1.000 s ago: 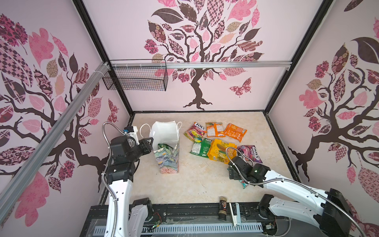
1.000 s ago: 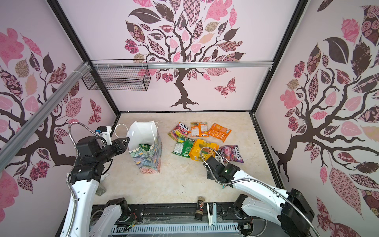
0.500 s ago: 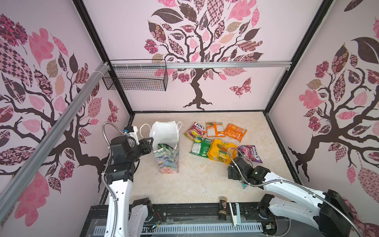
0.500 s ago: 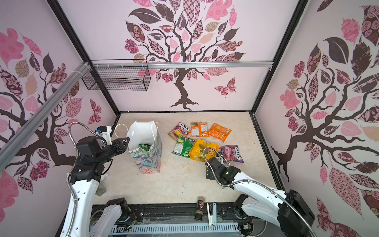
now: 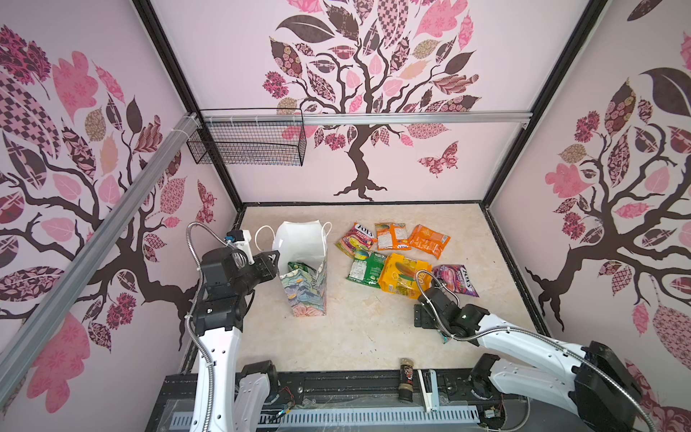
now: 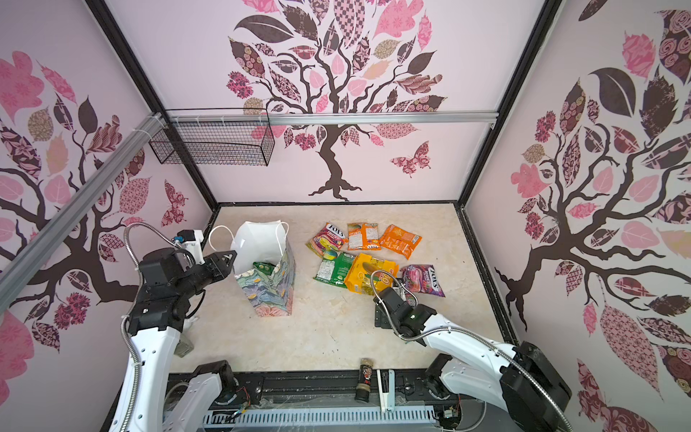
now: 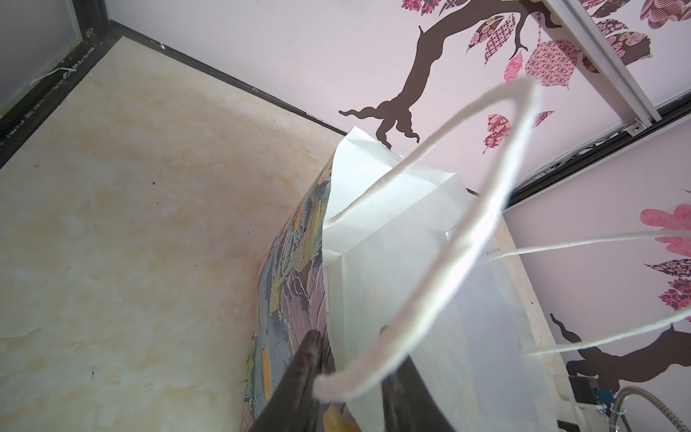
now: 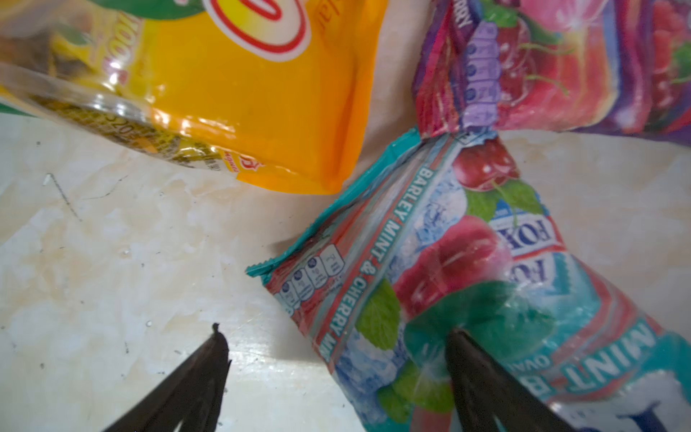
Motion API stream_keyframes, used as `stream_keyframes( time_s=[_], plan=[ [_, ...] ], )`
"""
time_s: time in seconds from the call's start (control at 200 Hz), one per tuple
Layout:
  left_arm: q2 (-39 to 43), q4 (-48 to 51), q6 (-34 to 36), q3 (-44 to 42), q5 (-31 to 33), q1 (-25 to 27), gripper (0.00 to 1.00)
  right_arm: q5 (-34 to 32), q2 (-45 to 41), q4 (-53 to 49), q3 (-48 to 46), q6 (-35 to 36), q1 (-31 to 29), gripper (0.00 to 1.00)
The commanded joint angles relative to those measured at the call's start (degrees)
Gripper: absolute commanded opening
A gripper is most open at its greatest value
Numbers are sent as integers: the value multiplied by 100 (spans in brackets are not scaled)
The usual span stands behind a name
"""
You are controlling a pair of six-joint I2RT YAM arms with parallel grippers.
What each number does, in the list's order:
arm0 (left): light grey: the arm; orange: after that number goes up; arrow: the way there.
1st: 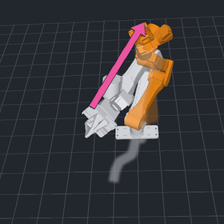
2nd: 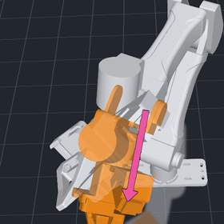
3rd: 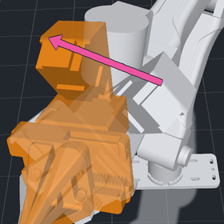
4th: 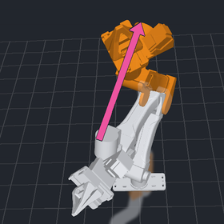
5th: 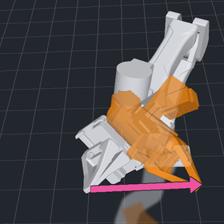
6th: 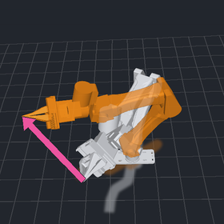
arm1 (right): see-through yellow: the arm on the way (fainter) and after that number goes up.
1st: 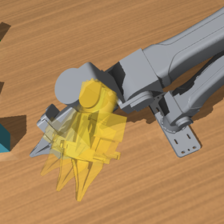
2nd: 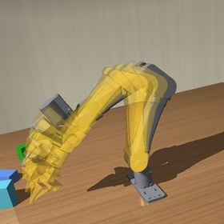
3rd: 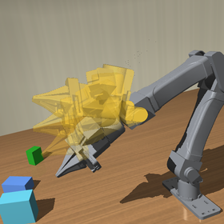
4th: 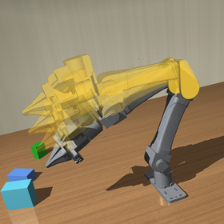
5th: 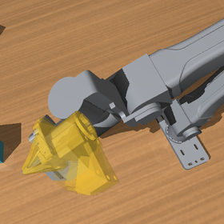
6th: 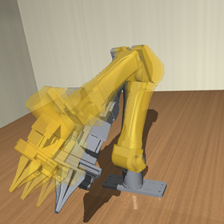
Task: Place the snacks into the paper bag
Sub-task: 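Lower the right gripper onto the teal Fox's Mint Blossom candy bag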
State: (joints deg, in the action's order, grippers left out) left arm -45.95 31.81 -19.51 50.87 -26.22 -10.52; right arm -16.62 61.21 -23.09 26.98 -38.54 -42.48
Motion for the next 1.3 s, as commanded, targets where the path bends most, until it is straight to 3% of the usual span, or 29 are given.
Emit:
stream_keyframes(
  time_s=[0.0,0.335,0.41,0.585,0.775,0.985,1.11,1.295],
  plan=[
    [36,-79,35,-99,-50,-28,30,975,192,451,-165,27,18,88],
    [43,-61,46,-81,-24,-22,30,2171,597,903,15,265,-13,81],
    [51,-61,47,-83,-22,-21,30,1859,485,540,242,219,-68,81],
    [60,-61,52,-78,-6,-22,30,93,-331,-626,569,-180,-70,86],
    [51,-61,44,-79,-13,-22,30,-1165,-1139,-874,296,-384,185,91],
    [45,-70,35,-93,-15,-28,30,-1066,-1377,-665,29,-253,1027,94],
    [68,-70,44,-94,11,-20,31,-1243,-1556,-401,-226,-420,1087,95],
    [61,-92,26,-104,-6,-22,33,-997,-1112,-145,-351,-430,1168,97]
  ],
)
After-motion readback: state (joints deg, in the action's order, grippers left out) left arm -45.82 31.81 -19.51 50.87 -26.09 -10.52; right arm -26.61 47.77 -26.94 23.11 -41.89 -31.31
